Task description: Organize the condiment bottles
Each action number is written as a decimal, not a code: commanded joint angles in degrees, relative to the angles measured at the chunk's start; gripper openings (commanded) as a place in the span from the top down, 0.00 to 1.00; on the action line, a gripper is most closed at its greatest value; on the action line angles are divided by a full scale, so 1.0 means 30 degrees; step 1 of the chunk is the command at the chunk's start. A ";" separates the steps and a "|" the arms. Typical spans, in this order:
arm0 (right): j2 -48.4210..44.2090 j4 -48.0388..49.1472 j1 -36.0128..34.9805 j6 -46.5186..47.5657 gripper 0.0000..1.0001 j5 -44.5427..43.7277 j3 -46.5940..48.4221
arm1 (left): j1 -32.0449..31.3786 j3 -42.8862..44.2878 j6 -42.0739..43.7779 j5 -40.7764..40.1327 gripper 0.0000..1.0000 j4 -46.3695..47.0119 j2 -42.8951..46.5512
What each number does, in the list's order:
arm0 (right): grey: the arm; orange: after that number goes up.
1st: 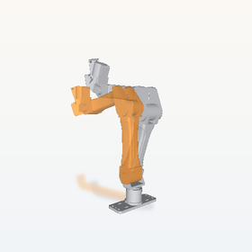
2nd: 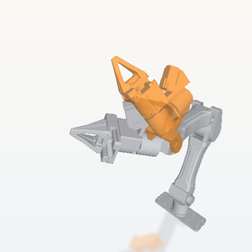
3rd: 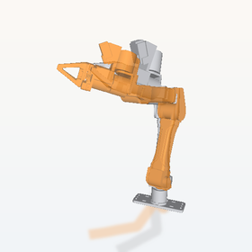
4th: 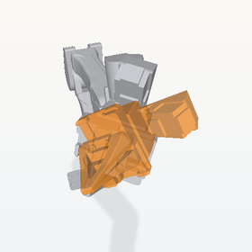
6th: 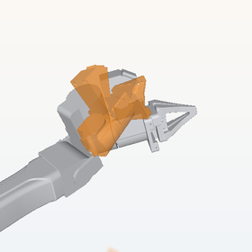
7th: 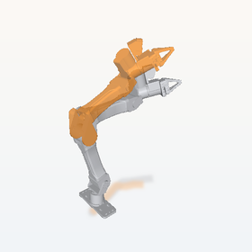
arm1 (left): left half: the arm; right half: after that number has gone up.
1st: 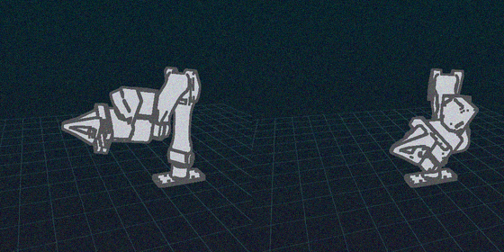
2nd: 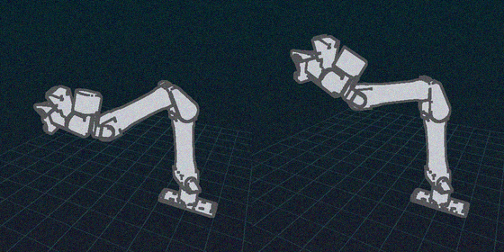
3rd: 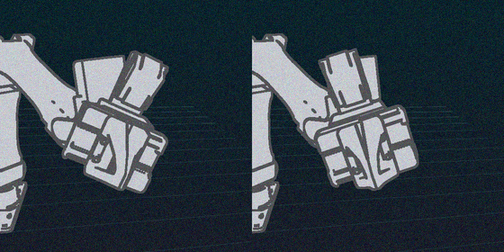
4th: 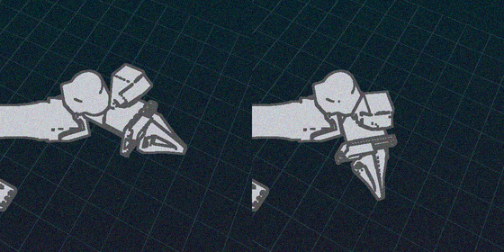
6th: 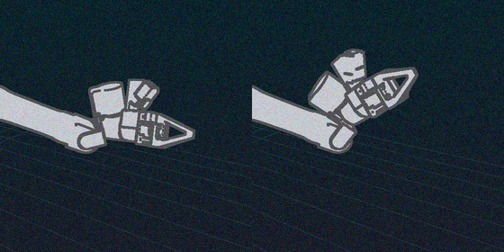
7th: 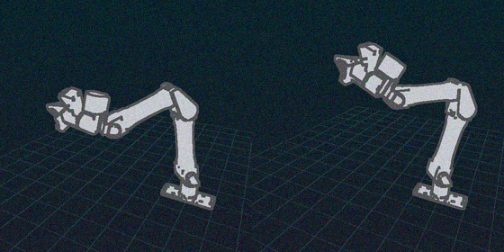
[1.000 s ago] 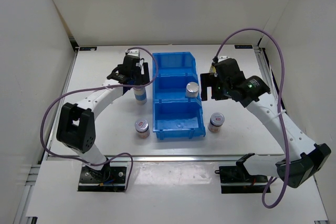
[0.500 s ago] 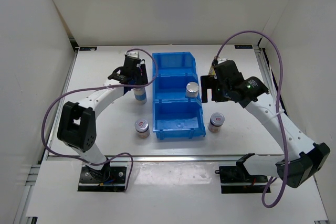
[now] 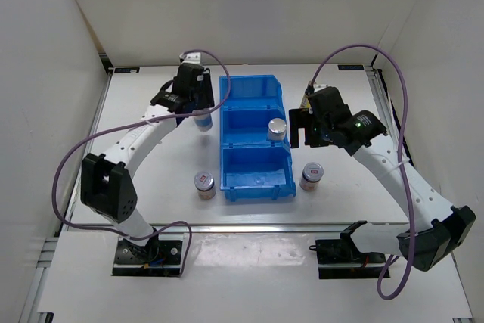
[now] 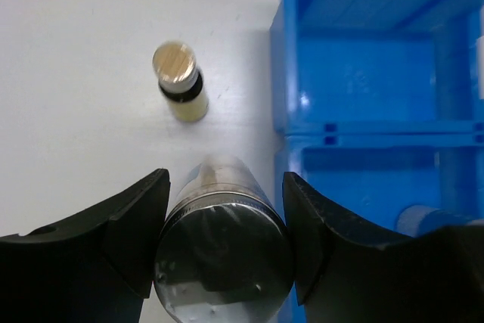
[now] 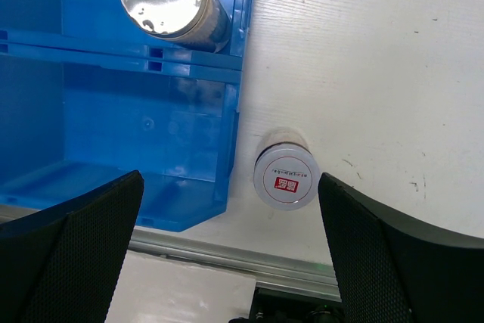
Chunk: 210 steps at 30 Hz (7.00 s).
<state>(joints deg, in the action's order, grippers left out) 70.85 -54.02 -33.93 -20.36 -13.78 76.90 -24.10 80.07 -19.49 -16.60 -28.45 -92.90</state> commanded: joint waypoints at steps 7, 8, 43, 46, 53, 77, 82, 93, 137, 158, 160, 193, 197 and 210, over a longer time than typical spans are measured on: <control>-0.0238 -0.0128 -0.0115 -0.0098 0.01 -0.0182 -0.0176 | -0.2482 0.4830 0.0958 -0.1761 0.80 0.0371 0.1790; -0.0238 -0.0128 -0.0115 -0.0098 0.01 -0.0182 -0.0176 | -0.3007 0.5035 0.0958 -0.1761 0.80 0.0371 0.1585; 0.0258 -0.0130 0.0442 -0.1883 0.01 -0.0914 -0.4306 | -0.4741 0.1288 -0.3261 0.0172 0.01 0.0371 -0.1906; 0.0524 -0.0128 0.0616 -0.2059 0.01 -0.0914 -0.4744 | -0.4741 0.1815 -0.3056 -0.0352 0.01 0.0371 -0.0855; 0.1548 0.0777 0.1145 -0.2061 0.01 -0.0302 -0.5740 | -0.4741 0.2606 -0.0421 -0.4188 0.01 0.0371 0.2896; 0.5680 0.3094 0.2698 -0.1504 0.13 0.2367 -0.6970 | -0.0581 -0.6710 -0.3640 -0.4398 0.01 -0.1152 1.0460; 0.5475 0.3270 0.2698 -0.1329 0.33 0.2924 -0.7412 | -0.0581 -0.6535 -0.3642 -0.4398 0.01 -0.1152 0.9846; 0.3544 0.1458 0.2698 -0.1329 0.78 0.1636 -0.6125 | -0.0581 -0.6535 -0.3993 -0.4047 0.01 -0.1152 0.9845; 0.6757 0.1190 -0.4421 -0.1856 1.00 0.1222 -0.0090 | -0.0581 -0.7440 -0.4726 -0.2904 0.01 -0.1152 0.9493; 0.9518 -0.0243 -0.4421 -0.2032 0.07 0.1725 0.0906 | -0.2661 -1.0636 -0.5253 0.0139 0.01 -0.1152 1.2332; 0.8994 -0.0480 -0.4421 -0.2032 0.01 0.1490 0.1172 | -0.2895 -1.0812 -0.5253 0.0346 0.01 -0.1152 1.2335; 0.5475 -0.2150 -0.4597 -0.2413 0.01 0.0346 0.2346 | -0.7055 -0.9640 -0.9496 -0.4396 0.01 -0.5280 1.0458; 0.5475 -0.2150 -0.4597 -0.2413 0.01 0.0346 0.2168 | -0.7231 -0.9669 -0.9940 -0.4137 0.01 -0.6133 1.0636; 0.5300 -0.1974 -0.4597 -0.2413 0.01 0.0523 0.1787 | -0.6562 -0.9669 -0.9560 -0.1032 0.01 -0.6309 0.7269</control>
<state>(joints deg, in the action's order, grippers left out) 88.44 -59.92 -47.37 -26.85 -11.84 82.72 -45.25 49.36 -48.56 -22.79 -46.74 -70.72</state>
